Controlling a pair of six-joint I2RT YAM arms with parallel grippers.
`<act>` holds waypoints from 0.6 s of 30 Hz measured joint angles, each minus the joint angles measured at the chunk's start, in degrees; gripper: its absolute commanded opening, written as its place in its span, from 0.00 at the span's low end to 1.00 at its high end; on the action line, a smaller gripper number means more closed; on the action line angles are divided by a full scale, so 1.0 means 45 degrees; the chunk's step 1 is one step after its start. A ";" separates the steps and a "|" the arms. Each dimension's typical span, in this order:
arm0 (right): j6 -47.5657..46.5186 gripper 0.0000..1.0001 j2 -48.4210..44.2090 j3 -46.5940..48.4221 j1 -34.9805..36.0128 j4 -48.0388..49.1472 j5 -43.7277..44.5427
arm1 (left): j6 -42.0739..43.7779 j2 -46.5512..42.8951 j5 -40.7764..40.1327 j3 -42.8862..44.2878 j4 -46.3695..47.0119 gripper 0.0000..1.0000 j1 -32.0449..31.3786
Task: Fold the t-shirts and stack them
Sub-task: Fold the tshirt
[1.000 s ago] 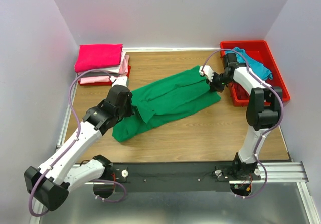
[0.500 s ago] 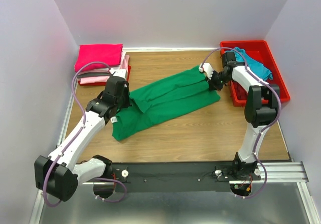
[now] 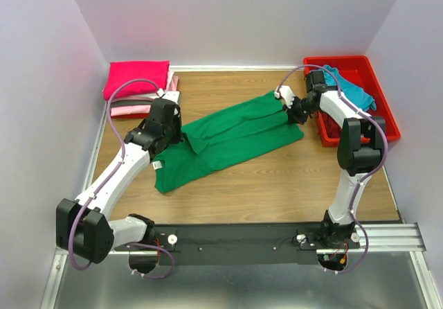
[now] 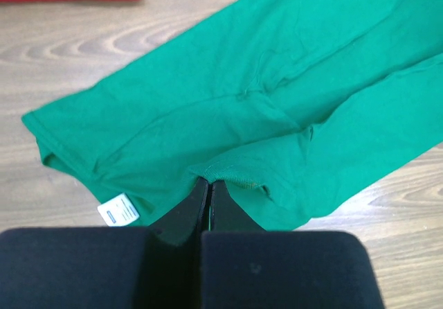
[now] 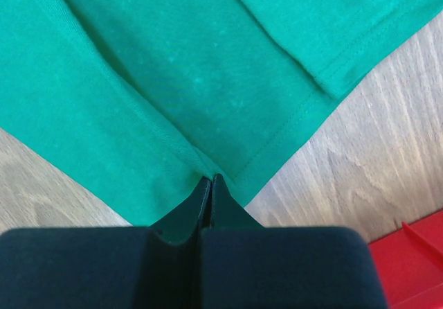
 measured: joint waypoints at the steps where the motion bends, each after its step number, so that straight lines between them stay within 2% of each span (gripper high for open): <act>1: 0.0039 0.03 0.0005 0.0000 0.0000 0.0005 0.0068 | 0.0063 0.0097 0.0024 0.0087 0.0049 0.00 0.0005; 18: 0.0340 0.06 0.0112 0.0000 0.0000 0.0044 0.0466 | 0.0719 0.2268 0.0034 0.1030 0.0636 0.00 0.0121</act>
